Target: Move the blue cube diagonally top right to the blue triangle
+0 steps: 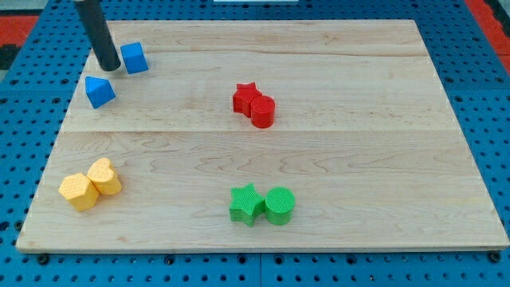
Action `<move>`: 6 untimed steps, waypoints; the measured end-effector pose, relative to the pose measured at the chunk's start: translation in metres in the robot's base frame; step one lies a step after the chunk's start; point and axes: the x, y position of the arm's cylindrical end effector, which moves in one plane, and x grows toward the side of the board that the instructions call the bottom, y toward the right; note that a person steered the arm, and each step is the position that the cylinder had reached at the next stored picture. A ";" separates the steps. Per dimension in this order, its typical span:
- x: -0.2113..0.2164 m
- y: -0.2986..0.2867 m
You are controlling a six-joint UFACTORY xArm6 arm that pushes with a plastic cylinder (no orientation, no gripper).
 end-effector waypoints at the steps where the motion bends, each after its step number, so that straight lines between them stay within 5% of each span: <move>1: 0.006 0.018; 3: -0.062 0.032; 4: -0.048 0.070; 6: -0.087 0.126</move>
